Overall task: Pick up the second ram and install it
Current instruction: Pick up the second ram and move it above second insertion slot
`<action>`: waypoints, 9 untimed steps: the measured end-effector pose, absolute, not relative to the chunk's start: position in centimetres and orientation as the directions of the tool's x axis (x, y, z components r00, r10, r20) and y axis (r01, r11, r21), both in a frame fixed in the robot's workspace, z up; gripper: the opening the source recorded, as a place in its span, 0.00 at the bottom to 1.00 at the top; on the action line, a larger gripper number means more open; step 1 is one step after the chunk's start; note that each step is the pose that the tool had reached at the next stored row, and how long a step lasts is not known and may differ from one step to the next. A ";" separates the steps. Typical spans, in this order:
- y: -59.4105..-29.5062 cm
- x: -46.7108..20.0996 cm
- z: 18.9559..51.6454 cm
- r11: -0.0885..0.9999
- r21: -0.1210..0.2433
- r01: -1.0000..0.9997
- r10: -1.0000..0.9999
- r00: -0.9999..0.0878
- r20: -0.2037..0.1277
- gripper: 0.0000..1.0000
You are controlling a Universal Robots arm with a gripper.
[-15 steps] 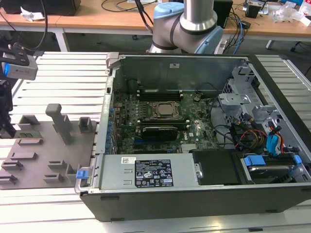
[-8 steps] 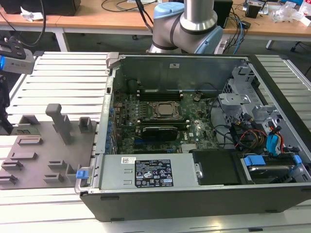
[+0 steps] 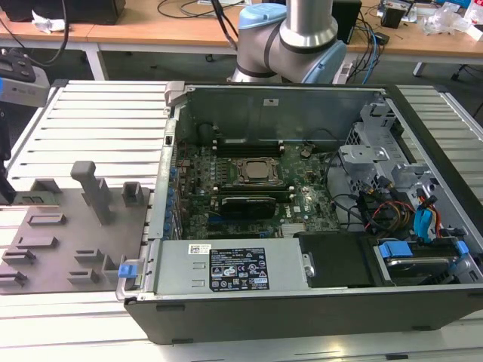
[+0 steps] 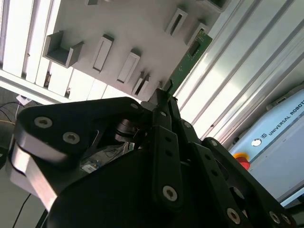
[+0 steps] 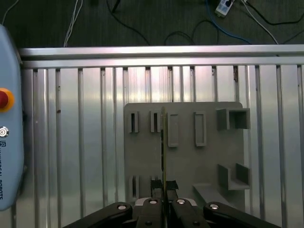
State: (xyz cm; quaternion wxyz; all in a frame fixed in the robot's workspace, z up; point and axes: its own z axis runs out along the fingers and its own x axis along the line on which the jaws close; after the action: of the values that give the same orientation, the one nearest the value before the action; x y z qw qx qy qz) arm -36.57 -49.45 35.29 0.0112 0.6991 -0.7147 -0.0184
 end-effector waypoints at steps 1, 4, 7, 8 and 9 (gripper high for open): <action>-49.4 -36.6 35.4 0.022 0.042 -0.999 -1.000 -0.022 -0.010 0.14; -49.2 -36.6 35.7 0.022 0.042 -0.999 -1.000 -0.022 -0.010 0.14; -48.7 -36.6 36.1 0.021 0.043 -0.999 -0.999 -0.022 -0.031 0.14; -48.6 -36.6 36.2 0.021 0.043 -0.999 -0.999 -0.022 -0.033 0.14; -48.4 -36.6 36.3 0.021 0.042 -0.999 -0.999 -0.022 -0.035 0.14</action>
State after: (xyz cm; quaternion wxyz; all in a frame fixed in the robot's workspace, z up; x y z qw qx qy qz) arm -36.57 -48.44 36.33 0.0022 0.6992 -0.7144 -0.0276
